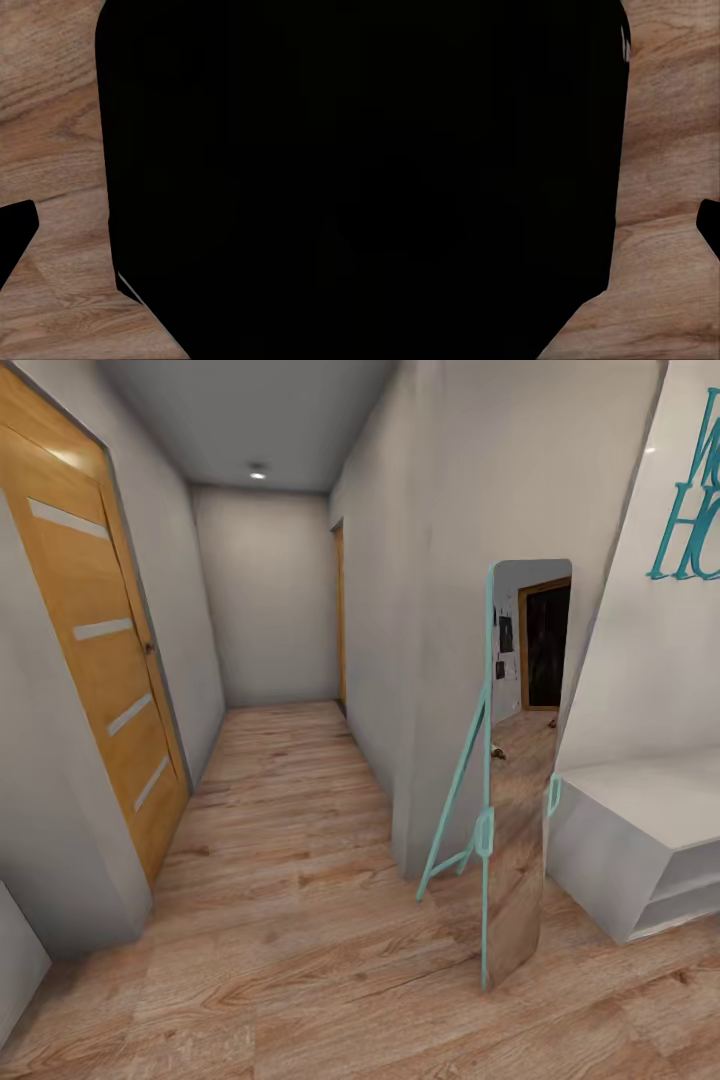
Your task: Pick up the two gym shoes and the two sandals from the corridor floor and place them onto the hallstand (shoe rack) in the corridor, making sure they are on the rack and not on the floor. Arrange them so the two gym shoes are next to each other and the two sandals are next to each other.
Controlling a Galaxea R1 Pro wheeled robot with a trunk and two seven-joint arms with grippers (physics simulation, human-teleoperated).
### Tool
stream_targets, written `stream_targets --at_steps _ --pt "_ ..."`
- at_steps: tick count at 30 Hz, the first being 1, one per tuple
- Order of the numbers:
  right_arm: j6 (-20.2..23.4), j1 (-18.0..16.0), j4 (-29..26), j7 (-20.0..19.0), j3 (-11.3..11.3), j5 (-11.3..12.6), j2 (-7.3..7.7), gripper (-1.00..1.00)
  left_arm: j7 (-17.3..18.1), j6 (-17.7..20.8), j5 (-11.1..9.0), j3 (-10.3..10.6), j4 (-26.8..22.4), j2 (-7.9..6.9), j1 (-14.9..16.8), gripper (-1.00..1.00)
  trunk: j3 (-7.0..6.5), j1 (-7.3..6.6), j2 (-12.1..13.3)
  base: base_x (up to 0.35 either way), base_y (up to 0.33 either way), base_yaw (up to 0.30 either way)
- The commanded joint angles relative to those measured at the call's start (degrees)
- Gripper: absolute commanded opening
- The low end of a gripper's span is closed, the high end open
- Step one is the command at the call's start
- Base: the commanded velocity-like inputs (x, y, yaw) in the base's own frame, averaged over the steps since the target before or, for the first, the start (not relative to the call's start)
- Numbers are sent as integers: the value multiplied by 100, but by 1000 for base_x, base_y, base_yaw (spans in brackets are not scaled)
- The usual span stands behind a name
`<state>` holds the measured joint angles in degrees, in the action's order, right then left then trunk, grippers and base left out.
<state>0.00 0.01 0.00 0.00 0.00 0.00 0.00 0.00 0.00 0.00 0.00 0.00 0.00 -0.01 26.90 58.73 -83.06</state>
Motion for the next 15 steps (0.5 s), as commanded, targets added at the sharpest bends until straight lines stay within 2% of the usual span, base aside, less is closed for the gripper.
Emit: stream_targets --at_steps 1,5,15 --pt "-33 -9 -33 17 -8 -9 -33 100 9 -15 -9 -17 -33 9 1 100 3 0 -2 0 0 0" --pt "-45 -9 -139 17 -9 -9 -152 100 10 -13 -9 -18 -38 9 1 100 3 0 -2 0 0 0" --pt "-336 -9 -398 18 10 -16 -166 100 11 -27 7 8 -56 9 1 100 3 0 -2 0 0 0"
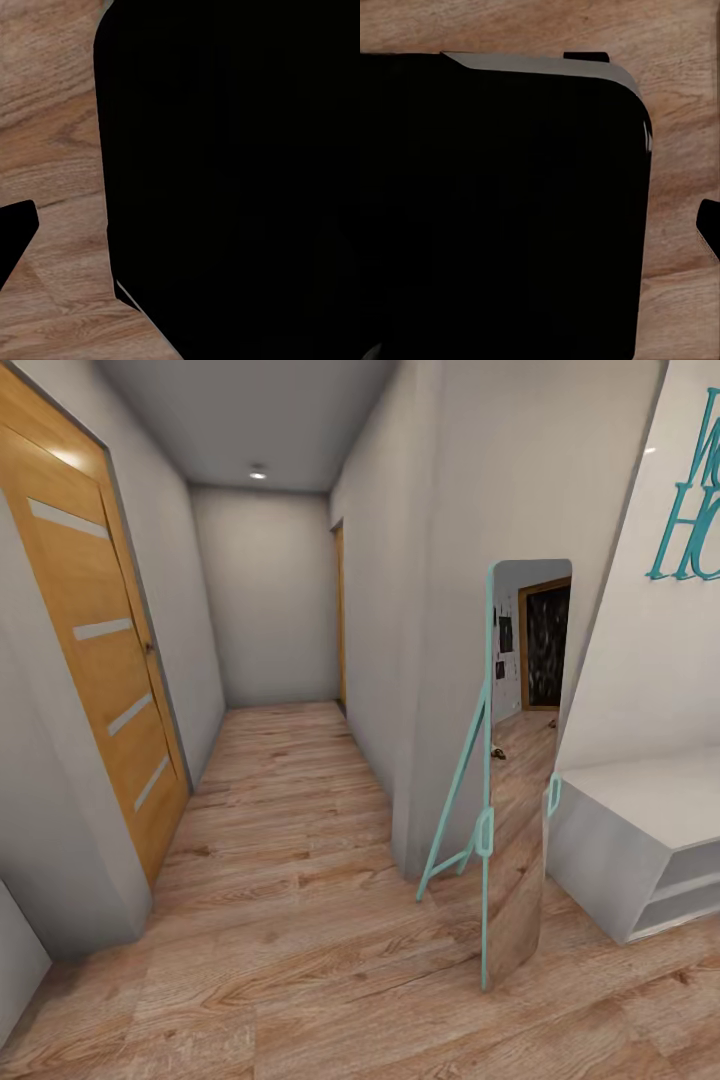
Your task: Pick up the two gym shoes and the two sandals from the corridor floor and place them onto the hallstand (shoe rack) in the corridor, making sure they are on the rack and not on the floor. Arrange them so the two gym shoes are next to each other and the two sandals are next to each other.
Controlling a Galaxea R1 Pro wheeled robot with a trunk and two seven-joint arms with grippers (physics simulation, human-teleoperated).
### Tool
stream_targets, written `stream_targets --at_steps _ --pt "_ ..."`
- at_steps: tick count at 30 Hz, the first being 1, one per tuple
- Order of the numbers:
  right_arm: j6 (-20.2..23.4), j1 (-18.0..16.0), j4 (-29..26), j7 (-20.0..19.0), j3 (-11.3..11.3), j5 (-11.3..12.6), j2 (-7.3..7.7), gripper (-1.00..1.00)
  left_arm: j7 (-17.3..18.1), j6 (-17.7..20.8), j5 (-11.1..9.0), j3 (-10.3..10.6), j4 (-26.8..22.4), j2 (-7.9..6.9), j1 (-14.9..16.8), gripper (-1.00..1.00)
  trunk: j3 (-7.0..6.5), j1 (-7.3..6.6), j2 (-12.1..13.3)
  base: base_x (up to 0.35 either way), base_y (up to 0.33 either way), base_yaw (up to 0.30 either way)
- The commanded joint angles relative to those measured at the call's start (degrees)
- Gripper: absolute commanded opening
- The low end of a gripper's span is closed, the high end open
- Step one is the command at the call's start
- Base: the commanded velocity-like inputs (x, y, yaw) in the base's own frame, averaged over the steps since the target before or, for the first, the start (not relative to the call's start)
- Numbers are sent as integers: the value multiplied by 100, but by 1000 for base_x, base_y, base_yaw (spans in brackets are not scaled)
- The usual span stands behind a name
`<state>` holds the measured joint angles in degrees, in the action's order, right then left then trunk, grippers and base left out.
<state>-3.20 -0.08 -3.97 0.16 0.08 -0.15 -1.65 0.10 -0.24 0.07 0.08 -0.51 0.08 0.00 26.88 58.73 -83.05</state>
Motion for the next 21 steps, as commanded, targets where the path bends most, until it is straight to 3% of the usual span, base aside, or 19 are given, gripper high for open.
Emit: stream_targets --at_steps 1,15,21 --pt "-48 -1 -7 2 1 -1 -1 100 1 -11 3 4 -11 -1 0 100 5 0 -2 0 0 0" --pt "-386 -1 -272 8 -4 -8 29 100 -11 -445 8 10 -405 -49 19 100 5 0 -2 0 0 0" --pt "-578 -1 -466 17 5 -7 173 100 -13 -638 4 3 -599 -143 44 100 5 0 -2 0 0 0"
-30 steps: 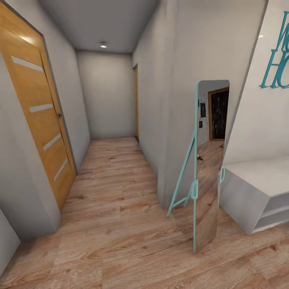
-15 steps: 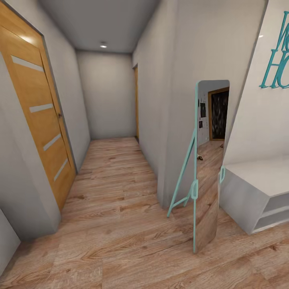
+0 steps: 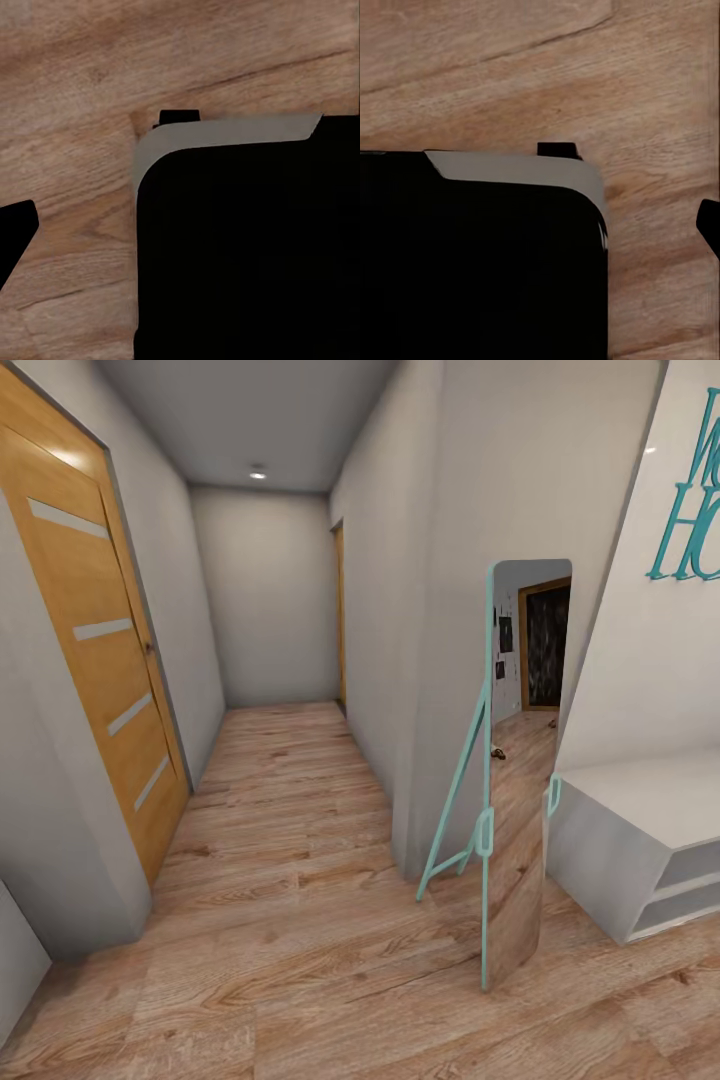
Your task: Pick up the two gym shoes and the two sandals from the corridor floor and place them onto the hallstand (shoe rack) in the corridor, making sure they are on the rack and not on the floor. Arrange them so the two gym shoes are next to each other and the two sandals are next to each other.
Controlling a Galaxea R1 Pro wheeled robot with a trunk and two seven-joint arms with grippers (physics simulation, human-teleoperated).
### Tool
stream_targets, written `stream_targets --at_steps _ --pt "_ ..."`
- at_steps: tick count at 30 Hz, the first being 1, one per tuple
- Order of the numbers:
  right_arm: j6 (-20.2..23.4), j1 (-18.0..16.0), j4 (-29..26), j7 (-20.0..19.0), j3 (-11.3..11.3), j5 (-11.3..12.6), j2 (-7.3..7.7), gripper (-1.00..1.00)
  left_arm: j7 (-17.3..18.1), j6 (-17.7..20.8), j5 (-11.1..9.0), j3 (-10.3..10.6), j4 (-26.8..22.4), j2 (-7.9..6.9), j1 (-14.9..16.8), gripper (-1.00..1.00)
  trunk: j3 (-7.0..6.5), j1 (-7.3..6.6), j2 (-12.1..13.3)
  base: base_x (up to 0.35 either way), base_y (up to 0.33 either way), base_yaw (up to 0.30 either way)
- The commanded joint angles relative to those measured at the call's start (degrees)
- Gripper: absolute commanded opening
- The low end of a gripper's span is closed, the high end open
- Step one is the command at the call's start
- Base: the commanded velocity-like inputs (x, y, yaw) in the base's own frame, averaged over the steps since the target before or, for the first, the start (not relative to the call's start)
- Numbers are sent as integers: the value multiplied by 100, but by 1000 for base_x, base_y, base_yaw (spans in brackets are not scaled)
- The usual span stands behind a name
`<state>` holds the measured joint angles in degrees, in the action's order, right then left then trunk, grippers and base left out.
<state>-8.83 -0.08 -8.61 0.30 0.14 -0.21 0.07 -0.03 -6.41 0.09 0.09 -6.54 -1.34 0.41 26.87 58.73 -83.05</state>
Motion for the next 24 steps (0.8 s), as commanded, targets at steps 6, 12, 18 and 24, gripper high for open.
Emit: stream_targets --at_steps 6,12,18,24 --pt "-208 -4 -196 5 10 2 195 100 -4 -213 0 0 -191 -61 139 100 5 0 -3 0 0 0" --pt "-401 -43 -390 5 24 3 373 100 -6 -406 -14 0 -386 -40 337 100 5 0 -3 0 0 0" --pt "-594 -127 -585 6 34 18 470 100 -2 -599 -21 1 -581 -12 536 100 5 0 -3 0 0 0" --pt "-1518 -181 -2121 4 56 47 488 100 25 -1683 14 23 -606 18 971 100 5 0 -3 0 0 0"
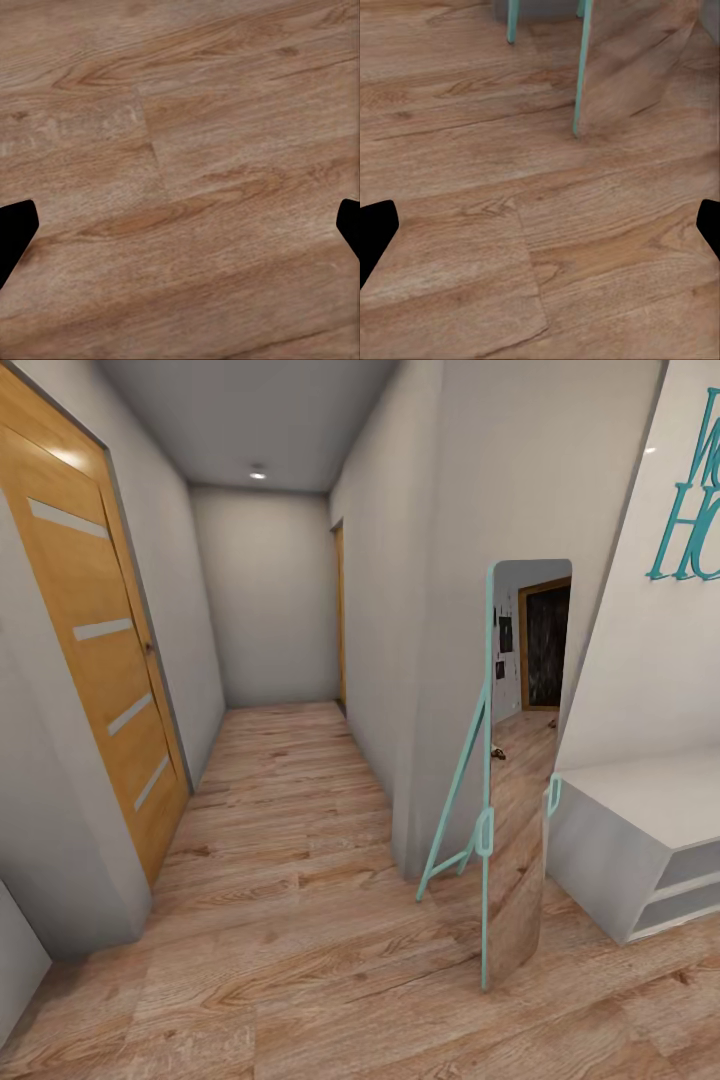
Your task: Pick up the two gym shoes and the two sandals from the corridor floor and place them onto the hallstand (shoe rack) in the corridor, making sure they are on the rack and not on the floor. Arrange them so the two gym shoes are next to each other and the two sandals are next to each other.
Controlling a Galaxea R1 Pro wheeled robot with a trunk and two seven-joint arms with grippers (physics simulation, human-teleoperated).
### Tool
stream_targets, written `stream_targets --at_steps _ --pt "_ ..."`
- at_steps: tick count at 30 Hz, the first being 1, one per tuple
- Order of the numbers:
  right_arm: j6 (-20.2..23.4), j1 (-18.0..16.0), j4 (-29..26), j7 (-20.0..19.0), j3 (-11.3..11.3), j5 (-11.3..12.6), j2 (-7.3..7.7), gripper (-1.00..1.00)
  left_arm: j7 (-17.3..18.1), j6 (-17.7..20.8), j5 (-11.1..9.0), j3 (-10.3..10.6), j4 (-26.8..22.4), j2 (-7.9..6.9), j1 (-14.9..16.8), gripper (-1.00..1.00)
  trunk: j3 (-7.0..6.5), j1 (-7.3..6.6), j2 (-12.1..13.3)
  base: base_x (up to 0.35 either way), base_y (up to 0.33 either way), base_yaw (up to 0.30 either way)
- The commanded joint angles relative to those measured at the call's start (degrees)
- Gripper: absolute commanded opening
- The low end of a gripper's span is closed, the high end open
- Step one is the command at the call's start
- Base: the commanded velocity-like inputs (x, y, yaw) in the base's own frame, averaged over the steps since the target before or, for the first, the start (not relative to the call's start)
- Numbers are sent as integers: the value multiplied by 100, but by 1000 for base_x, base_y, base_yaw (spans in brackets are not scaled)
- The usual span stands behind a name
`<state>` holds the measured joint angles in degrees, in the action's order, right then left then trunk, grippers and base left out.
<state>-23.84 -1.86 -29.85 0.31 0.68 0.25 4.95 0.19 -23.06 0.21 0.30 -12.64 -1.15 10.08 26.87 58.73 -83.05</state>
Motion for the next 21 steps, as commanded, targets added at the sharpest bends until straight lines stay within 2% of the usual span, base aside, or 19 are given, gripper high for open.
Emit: stream_targets --at_steps 1,15,21 --pt "-22 -8 -3 2 6 4 1 100 7 -20 8 5 9 3 7 100 6 0 -3 0 0 0" --pt "-49 -24 -32 -57 15 -31 17 100 29 -67 -46 -56 83 -66 19 100 6 0 -3 0 0 0" --pt "-43 -24 -33 -23 19 -28 17 100 45 -70 -72 -63 86 -51 20 100 6 0 -3 0 0 0"
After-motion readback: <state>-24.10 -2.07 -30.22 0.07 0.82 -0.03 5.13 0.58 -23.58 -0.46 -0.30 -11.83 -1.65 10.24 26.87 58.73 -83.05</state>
